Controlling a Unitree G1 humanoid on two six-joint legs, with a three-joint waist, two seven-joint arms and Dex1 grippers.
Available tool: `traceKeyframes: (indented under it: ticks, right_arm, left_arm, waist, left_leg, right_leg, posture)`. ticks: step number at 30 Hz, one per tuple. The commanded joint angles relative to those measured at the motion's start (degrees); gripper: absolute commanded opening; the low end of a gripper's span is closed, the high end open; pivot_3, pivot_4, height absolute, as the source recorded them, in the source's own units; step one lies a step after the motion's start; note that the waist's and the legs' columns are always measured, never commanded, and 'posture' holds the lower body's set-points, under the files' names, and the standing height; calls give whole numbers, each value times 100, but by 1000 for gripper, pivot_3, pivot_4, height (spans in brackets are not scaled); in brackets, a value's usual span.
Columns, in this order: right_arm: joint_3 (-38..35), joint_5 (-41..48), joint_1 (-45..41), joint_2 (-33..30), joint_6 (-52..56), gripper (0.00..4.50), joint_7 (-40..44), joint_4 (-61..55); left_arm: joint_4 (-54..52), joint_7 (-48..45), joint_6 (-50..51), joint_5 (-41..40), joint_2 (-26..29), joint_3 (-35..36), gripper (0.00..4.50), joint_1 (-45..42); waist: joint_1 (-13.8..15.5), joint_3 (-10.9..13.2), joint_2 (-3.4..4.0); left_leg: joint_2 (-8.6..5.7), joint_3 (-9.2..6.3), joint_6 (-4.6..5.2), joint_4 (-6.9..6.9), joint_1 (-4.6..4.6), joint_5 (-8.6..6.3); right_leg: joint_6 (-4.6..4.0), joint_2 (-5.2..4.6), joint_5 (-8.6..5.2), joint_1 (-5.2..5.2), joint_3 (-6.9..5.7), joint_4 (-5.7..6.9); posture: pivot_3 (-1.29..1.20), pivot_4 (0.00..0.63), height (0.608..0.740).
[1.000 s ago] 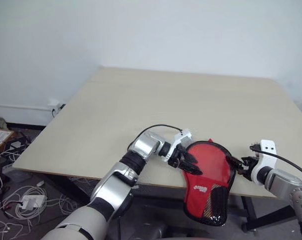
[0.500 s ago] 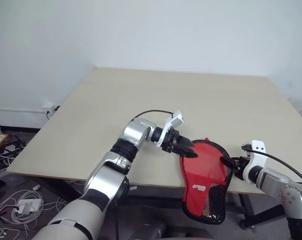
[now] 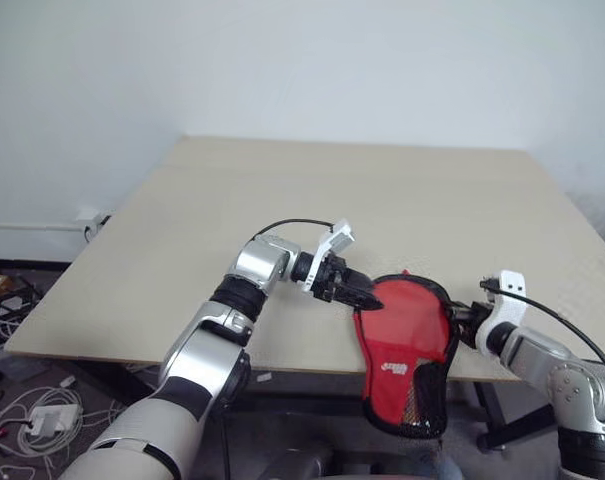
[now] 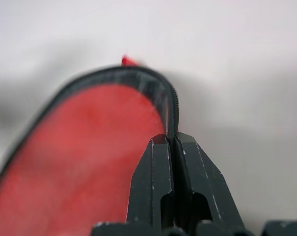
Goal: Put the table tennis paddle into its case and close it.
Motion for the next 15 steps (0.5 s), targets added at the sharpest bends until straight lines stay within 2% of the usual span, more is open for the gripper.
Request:
traceKeyframes:
  ticks: [1,15]
  right_arm:
    - [-337,-268,-615,94,-363,14,-385,3]
    - [-641,-1218,-2160,498,-1512,14,-1067,1377]
  left_arm:
    - [-537,-217,57,-17,219,-218,3903,224]
    - [-1590,-60,702,-244,527,-393,3903,936]
  waist:
    - [-22,1,1]
    - [-80,10,17]
  left_leg:
    - [1,-1,-8,-2,-1,5]
    - [8,-10,-92,-55,6,60]
  right_leg:
    - [-5,5,5,-5,2,1]
    - [-41,19,27,-35,13,4]
  posture:
    - [0,0,740]
    - [0,0,740]
